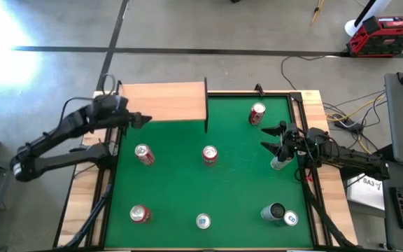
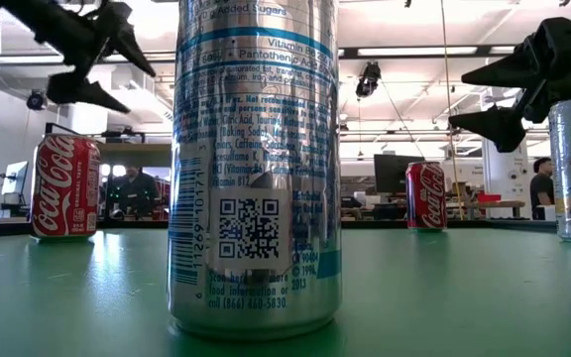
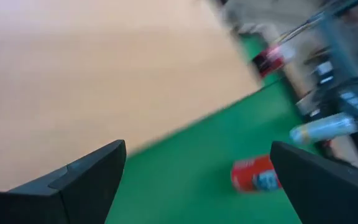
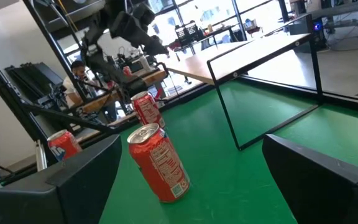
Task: Place canned beverage on shelf
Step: Put the bottom red white soda can on the shelf
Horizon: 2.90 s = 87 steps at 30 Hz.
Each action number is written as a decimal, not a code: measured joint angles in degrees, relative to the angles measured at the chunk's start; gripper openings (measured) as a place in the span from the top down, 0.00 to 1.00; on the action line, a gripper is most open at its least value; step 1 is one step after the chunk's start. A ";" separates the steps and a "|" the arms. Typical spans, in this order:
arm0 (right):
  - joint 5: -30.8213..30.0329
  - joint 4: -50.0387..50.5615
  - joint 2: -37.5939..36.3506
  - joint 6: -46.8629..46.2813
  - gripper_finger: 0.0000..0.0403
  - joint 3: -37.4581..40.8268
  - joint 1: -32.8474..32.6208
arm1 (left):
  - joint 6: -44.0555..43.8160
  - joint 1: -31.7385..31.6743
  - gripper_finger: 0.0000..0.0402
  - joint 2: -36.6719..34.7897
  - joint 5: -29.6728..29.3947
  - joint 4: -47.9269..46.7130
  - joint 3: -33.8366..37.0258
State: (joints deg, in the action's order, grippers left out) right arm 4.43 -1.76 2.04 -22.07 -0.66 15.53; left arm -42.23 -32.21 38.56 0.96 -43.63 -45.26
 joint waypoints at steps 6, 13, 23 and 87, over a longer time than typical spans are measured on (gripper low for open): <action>-0.01 0.00 0.02 0.00 0.05 0.01 -0.01 | -3.44 2.21 0.04 12.64 0.06 -16.27 -11.72; 0.00 0.00 0.02 0.00 0.05 0.01 -0.01 | -8.74 5.15 0.04 22.45 3.05 -25.71 -17.36; -0.01 0.00 0.02 0.00 0.05 0.01 0.00 | -32.48 16.96 0.05 28.95 7.34 -30.81 -16.89; -0.02 -0.02 0.00 0.01 0.05 0.01 -0.02 | -93.86 65.68 0.01 57.05 -39.24 -39.72 -8.46</action>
State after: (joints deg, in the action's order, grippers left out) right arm 4.40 -1.78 2.04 -22.06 -0.65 15.51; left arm -136.08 33.47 95.60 -38.28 -83.35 -53.72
